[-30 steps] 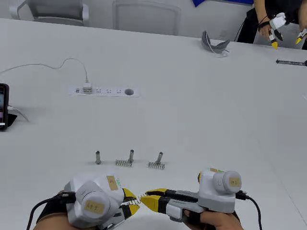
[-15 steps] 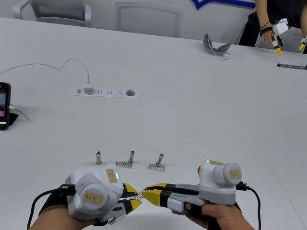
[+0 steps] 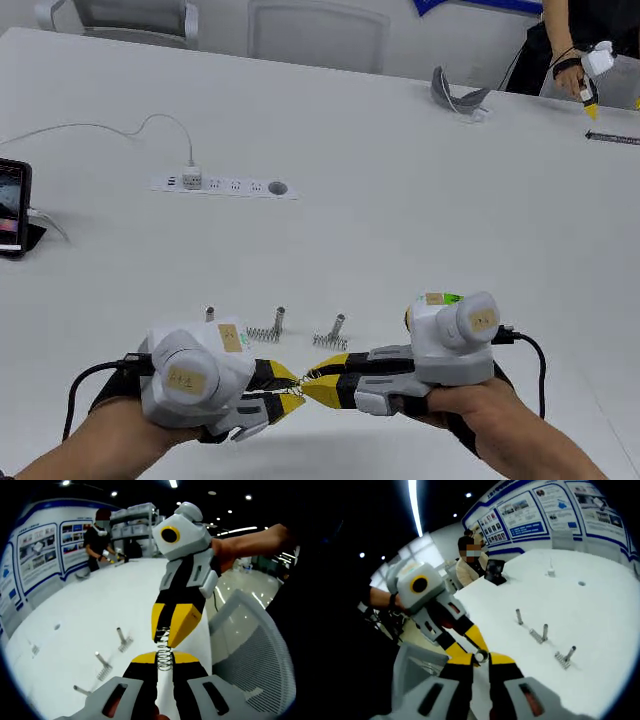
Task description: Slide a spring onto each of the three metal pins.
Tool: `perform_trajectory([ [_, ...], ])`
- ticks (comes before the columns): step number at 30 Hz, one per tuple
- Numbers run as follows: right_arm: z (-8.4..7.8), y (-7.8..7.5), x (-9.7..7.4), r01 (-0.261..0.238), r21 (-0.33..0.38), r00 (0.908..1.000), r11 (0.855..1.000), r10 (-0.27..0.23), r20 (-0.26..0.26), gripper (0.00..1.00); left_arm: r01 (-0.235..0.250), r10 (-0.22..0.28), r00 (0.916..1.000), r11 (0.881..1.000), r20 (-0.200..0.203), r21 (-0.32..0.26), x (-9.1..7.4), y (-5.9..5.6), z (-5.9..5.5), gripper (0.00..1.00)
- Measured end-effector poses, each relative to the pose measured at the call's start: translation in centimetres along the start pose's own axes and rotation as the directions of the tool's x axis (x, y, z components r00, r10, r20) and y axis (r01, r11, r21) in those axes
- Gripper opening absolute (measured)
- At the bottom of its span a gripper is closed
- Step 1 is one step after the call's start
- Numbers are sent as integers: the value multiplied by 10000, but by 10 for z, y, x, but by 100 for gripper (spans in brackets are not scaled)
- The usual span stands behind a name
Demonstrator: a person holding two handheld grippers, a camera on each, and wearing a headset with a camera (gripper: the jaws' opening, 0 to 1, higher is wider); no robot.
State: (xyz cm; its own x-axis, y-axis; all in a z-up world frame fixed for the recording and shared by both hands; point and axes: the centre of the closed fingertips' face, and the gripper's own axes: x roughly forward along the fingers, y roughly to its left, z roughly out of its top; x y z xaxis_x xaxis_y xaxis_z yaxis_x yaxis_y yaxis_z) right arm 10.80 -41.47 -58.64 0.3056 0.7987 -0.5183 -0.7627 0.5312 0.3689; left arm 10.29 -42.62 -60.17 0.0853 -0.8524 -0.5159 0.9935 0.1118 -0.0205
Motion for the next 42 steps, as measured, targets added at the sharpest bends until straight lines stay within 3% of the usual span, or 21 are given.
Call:
perform_trajectory([
  [5,0,5,-1,-450,-862,9958,9953,378,-836,13,252,-256,9995,9994,167,250,-2,-3,6,9],
  [14,4,15,-5,-1450,-2223,9716,9641,963,-2160,13,754,-768,9953,9968,598,249,-6,-8,15,9],
  [18,4,20,-3,-1927,-3034,9522,9332,1032,-2875,13,1041,-1056,9922,9943,665,245,-8,-10,16,9],
  [23,7,25,1,-2266,-3851,9366,8946,917,-3381,12,1309,-1304,9879,9914,838,-7,-13,-9,14,10],
  [29,7,28,3,-2706,-4777,9096,8358,595,-4111,12,1438,-1411,9845,9894,1040,-193,-15,-10,13,10],
  [32,5,27,6,-2825,-4881,9024,8258,562,-4271,12,1339,-1301,9856,9906,1078,-287,-15,-9,12,10],
  [37,4,24,13,-2867,-4960,8997,8196,525,-4334,12,1076,-998,9888,9920,1112,-662,-17,-5,6,13],
  [42,6,25,20,-2883,-4862,9048,8249,685,-4203,12,714,-616,9928,9930,1030,-937,-24,1,-2,18],
])
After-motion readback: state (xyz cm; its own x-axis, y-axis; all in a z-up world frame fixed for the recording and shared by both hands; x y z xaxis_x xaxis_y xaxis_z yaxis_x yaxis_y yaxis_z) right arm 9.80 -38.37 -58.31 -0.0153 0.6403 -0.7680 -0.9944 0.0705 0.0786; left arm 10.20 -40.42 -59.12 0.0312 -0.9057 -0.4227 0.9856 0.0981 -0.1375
